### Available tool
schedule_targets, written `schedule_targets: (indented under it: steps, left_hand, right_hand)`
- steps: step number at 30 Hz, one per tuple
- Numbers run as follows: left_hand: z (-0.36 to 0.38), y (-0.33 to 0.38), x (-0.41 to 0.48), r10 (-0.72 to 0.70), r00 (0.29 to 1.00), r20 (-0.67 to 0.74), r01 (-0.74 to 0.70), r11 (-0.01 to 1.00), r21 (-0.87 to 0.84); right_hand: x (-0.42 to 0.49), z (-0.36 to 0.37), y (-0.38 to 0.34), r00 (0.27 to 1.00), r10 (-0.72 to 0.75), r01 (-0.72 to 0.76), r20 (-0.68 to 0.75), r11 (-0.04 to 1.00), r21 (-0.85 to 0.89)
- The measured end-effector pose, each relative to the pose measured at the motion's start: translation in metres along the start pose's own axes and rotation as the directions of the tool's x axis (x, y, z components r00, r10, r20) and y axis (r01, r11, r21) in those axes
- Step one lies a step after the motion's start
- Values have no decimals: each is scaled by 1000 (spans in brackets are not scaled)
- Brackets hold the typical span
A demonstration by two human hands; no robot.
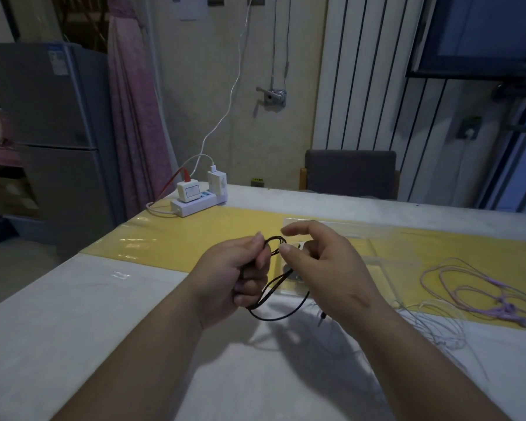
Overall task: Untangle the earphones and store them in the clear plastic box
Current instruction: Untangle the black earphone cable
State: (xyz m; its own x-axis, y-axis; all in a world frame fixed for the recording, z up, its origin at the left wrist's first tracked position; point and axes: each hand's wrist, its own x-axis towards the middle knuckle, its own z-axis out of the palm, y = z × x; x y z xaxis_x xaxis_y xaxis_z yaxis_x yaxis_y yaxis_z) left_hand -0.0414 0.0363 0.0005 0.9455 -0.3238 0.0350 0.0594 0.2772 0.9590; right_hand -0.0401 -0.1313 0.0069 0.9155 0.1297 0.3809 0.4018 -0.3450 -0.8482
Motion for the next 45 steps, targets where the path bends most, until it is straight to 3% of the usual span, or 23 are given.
schedule_targets:
  steps: [6,9,12,15,19,21,25,29,32,37,45]
  left_hand:
    - [4,2,-1,-20,998,61,23,999,-43]
    - [5,0,-2,112,988,110,-101,990,-100]
    - [3,-1,0,201,978,59,-187,965,-183]
    - [-3,-1,6,255,965,-60,-261,949,-175]
    - [-7,-1,8,293,939,-181,-277,954,112]
    - [-6,-1,8,250,945,-209,-220,962,160]
    - [-3,-4,9,185,957,-222,-157,978,135]
    - [-13,-7,11,89,968,-236,-81,996,45]
    - [-23,-10,15,58,944,-324,-50,998,36]
    - [-32,-20,20,63,906,-418,-9,991,130]
    - [-24,-34,22,130,892,-433,42,930,365]
  right_hand:
    - [1,0,-2,1000,-4,4,1,1000,-19]
    - [0,-1,-6,996,90,-92,22,981,173]
    - [1,-9,-13,982,176,-191,74,879,436]
    - [2,-14,-16,969,212,-244,124,782,573]
    - [2,-14,-16,937,259,-348,236,606,715]
    - [3,-12,-15,922,310,-382,232,632,675]
    - [1,0,-6,906,411,-411,97,804,429]
    - [-1,12,2,914,400,-386,59,820,423]
    - [-7,25,9,904,418,-418,94,810,412]
    - [-12,36,12,893,448,-449,50,875,179]
    - [-39,34,10,967,253,-256,-42,954,-158]
